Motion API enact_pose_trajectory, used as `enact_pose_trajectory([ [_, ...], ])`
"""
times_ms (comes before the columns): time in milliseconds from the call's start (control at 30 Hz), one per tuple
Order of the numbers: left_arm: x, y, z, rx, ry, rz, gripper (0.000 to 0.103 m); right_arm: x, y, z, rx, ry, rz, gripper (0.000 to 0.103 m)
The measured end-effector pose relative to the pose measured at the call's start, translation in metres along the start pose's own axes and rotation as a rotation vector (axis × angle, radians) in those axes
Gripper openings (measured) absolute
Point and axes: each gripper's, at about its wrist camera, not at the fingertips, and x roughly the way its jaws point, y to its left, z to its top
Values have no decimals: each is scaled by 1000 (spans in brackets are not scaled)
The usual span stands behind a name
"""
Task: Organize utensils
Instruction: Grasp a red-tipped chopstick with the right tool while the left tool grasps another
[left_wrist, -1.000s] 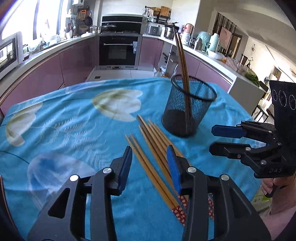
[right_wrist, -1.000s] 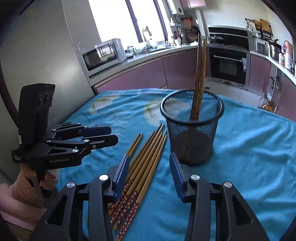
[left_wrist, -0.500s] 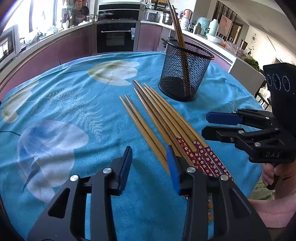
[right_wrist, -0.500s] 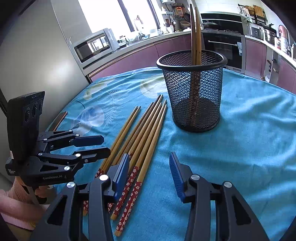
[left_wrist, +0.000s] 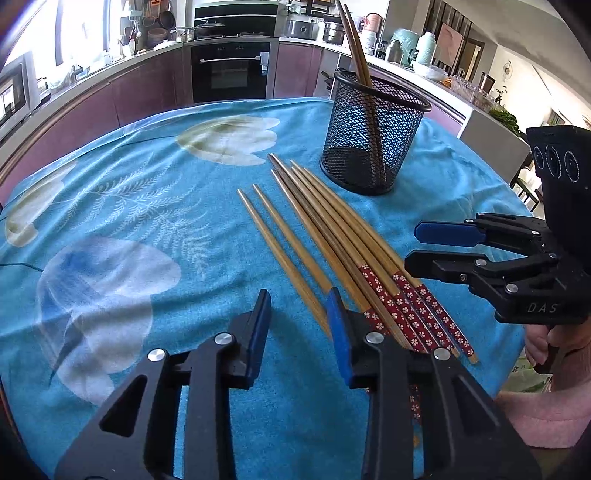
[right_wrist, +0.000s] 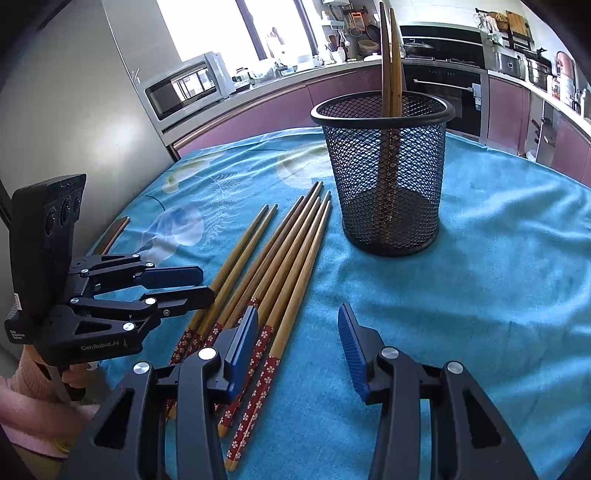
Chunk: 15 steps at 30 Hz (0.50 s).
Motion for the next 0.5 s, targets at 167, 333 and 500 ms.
enact_pose_trajectory([
  [167, 2, 2, 2, 10, 8, 4, 20, 3, 2, 2, -13, 3, -23, 43],
  [333, 3, 6, 3, 0, 10, -1, 16, 9, 5, 3, -32, 16, -67, 41],
  [500, 3, 7, 4, 4, 10, 12, 16, 12, 7, 5, -52, 20, -100, 36],
])
